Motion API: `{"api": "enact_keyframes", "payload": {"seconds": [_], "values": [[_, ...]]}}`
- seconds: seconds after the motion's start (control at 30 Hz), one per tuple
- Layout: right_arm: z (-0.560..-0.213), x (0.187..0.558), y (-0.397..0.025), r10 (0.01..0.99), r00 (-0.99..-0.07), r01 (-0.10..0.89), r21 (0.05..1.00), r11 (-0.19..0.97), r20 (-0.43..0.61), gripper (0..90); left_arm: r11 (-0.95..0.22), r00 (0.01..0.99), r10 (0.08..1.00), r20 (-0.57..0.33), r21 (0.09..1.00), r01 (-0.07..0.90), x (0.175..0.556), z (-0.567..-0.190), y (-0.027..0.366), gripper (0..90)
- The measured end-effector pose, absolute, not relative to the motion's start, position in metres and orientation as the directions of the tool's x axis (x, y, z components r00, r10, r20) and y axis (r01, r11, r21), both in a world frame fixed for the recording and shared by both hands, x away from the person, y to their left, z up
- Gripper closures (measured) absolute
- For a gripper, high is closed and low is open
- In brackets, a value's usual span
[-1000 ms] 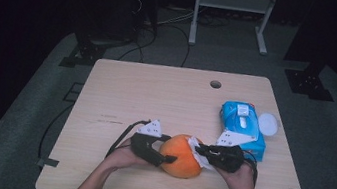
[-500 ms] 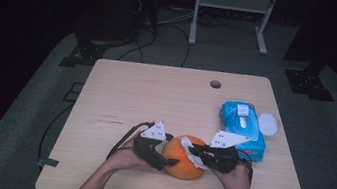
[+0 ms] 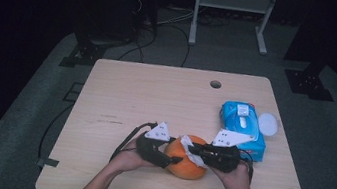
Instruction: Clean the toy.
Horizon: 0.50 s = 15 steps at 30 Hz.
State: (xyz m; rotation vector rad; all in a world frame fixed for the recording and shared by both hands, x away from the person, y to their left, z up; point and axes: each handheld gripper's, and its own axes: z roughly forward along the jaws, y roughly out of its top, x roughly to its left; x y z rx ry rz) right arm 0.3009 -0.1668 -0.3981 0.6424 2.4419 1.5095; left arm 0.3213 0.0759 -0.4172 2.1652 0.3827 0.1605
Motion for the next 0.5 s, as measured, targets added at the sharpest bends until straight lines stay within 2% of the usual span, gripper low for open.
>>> {"api": "enact_keyframes", "payload": {"seconds": [0.13, 0.27, 0.37, 0.43, 0.5], "values": [[-0.4, 0.301, -0.164, 0.459, -0.888, 0.242, 0.879, 0.411, 0.03, 83.7, -0.541, 0.944, 0.328, -0.029, 0.814, 0.213, 0.322, -0.419, 0.077, 30.7], [-0.407, 0.301, -0.169, 0.473, -0.881, 0.252, 0.865, 0.433, 0.02, 83.9, -0.493, 0.946, 0.306, -0.108, 0.832, 0.254, 0.329, -0.426, 0.081, 17.0], [-0.411, 0.301, -0.174, 0.48, -0.877, 0.266, 0.867, 0.42, 0.036, 83.9, -0.475, 0.931, 0.327, -0.161, 0.824, 0.309, 0.335, -0.432, 0.084, 8.9], [-0.41, 0.302, -0.177, 0.481, -0.876, 0.267, 0.866, 0.422, 0.036, 83.9, -0.46, 0.926, 0.32, -0.199, 0.822, 0.335, 0.338, -0.435, 0.085, 9.0], [-0.411, 0.301, -0.18, 0.485, -0.874, 0.272, 0.864, 0.424, 0.036, 83.9, -0.459, 0.933, 0.31, -0.184, 0.83, 0.317, 0.336, -0.434, 0.085, 16.2]]}}
